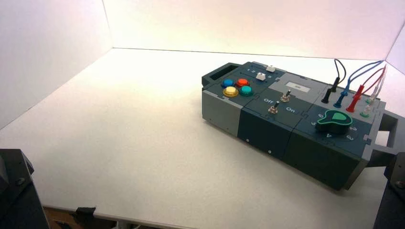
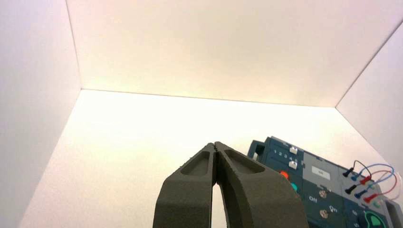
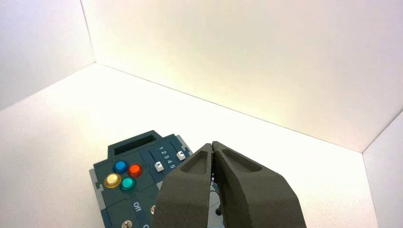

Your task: Open left gripper.

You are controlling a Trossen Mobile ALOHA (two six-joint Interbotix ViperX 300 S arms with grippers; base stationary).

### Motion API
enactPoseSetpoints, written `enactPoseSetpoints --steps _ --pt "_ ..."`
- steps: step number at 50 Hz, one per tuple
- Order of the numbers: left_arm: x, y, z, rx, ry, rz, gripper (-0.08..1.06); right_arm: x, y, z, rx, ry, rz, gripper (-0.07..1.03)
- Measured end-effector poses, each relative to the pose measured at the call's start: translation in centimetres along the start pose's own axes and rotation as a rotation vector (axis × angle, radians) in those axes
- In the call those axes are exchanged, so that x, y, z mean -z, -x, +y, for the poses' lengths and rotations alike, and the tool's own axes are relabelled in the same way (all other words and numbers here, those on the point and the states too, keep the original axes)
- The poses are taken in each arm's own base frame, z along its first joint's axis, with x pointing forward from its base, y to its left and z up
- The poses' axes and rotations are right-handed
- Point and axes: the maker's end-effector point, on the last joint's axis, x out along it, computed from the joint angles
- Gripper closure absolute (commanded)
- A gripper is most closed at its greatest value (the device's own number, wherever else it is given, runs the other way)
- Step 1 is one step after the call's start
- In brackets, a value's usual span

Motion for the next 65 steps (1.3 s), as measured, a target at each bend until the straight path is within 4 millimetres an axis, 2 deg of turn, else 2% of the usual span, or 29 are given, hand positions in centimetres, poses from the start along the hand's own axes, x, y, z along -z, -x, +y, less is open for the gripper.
enactPoseSetpoints --steps 21,32,42,44,45,47,50,53,60,65 --pt "1.0 0.1 -0.4 0.020 0.026 0.059 1.01 -0.4 0.9 -0.2 0.008 0.004 -0.044 0.99" --pt "-0.2 0.8 -1.7 0.079 0.087 0.036 1.01 -0.3 1.0 -0.1 0.006 0.001 -0.047 0.99" --pt "-0.2 0.9 -1.9 0.090 0.100 0.036 1.00 -0.3 1.0 -0.1 0.007 0.004 -0.047 0.99" --pt "-0.3 0.9 -1.9 0.091 0.099 0.034 0.94 -0.3 1.0 -0.1 0.006 0.001 -0.046 0.99" --pt "-0.2 0.9 -1.9 0.091 0.100 0.033 0.87 -0.3 1.0 -0.1 0.006 0.002 -0.047 0.99" --pt "-0.3 1.0 -1.9 0.091 0.099 0.031 0.71 -0.3 1.0 -0.1 0.006 0.002 -0.047 0.99" --pt "-0.4 1.1 -1.9 0.092 0.094 0.024 0.34 -0.3 1.0 -0.1 0.006 0.001 -0.046 0.99" --pt "-0.5 1.1 -1.9 0.093 0.083 0.018 0.17 -0.3 1.0 -0.1 0.007 0.004 -0.046 0.99" --pt "-0.5 1.1 -1.9 0.095 0.060 0.014 0.07 -0.3 1.0 -0.1 0.007 0.004 -0.047 0.99" --pt "-0.6 1.2 -1.9 0.094 0.049 0.010 -0.05 -0.3 0.9 -0.1 0.006 0.001 -0.041 0.99"
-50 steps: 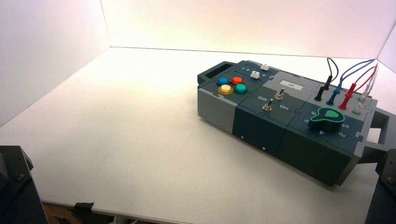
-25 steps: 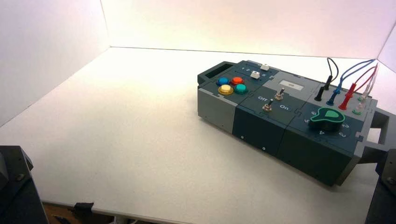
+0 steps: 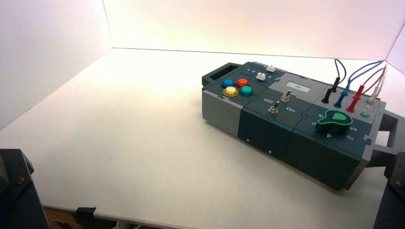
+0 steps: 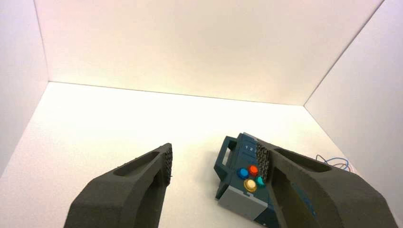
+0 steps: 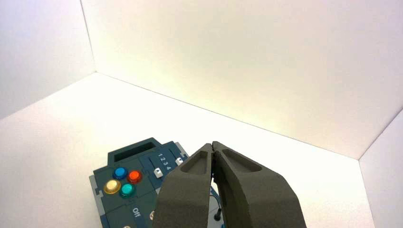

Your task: Open left gripper.

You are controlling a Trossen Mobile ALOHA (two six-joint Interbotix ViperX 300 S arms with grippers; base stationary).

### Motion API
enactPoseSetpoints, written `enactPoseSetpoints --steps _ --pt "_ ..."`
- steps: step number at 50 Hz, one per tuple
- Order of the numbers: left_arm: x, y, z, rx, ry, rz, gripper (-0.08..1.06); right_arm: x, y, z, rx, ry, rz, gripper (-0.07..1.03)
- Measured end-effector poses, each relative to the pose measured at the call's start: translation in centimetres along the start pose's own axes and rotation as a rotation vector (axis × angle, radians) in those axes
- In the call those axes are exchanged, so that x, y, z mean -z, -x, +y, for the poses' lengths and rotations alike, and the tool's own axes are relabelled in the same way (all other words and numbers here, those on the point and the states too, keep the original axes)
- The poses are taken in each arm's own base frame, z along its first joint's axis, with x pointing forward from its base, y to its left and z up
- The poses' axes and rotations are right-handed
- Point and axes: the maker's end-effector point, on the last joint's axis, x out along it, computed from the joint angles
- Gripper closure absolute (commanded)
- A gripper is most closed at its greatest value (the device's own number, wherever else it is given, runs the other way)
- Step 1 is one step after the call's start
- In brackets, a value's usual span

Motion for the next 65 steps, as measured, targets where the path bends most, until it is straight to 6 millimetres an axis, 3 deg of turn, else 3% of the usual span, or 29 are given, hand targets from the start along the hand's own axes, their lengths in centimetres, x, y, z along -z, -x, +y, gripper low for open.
enactPoseSetpoints --steps 31,65 --pt "-2.2 -0.5 -0.3 -0.004 -0.051 -0.007 -0.05 0.0 -0.1 0.0 0.000 0.002 0.001 0.99" --pt "-2.3 -0.8 -0.2 -0.008 -0.048 0.002 -0.05 -0.1 -0.1 0.0 0.000 0.000 -0.002 0.99"
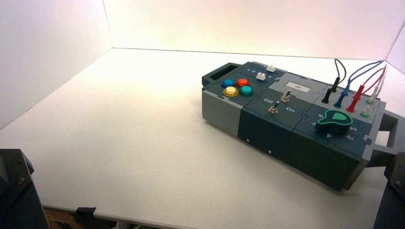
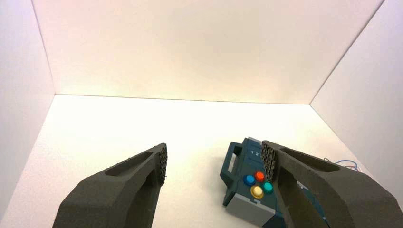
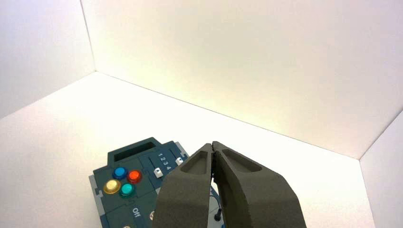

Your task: Open left gripper.

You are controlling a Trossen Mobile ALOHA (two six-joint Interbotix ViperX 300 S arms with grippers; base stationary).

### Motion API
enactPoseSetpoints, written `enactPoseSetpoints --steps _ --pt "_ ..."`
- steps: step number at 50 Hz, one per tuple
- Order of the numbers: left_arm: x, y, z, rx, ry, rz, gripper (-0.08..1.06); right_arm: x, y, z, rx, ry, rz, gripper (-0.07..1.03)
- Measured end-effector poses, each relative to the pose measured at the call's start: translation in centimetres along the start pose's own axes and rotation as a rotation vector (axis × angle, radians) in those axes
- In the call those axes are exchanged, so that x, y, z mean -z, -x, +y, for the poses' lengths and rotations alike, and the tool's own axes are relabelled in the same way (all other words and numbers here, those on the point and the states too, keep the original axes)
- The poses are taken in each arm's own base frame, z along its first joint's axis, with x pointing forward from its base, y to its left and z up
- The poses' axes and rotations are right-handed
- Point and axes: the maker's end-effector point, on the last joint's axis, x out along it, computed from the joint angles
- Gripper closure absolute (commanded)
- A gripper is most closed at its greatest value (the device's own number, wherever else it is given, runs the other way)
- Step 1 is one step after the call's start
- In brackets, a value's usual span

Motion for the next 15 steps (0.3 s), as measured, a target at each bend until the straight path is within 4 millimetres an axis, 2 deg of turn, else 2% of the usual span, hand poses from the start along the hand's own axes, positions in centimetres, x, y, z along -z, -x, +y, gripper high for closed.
enactPoseSetpoints --steps 15 --pt "-0.16 0.00 0.01 -0.001 0.000 -0.009 -0.05 0.00 0.00 0.00 0.000 0.002 0.000 0.99"
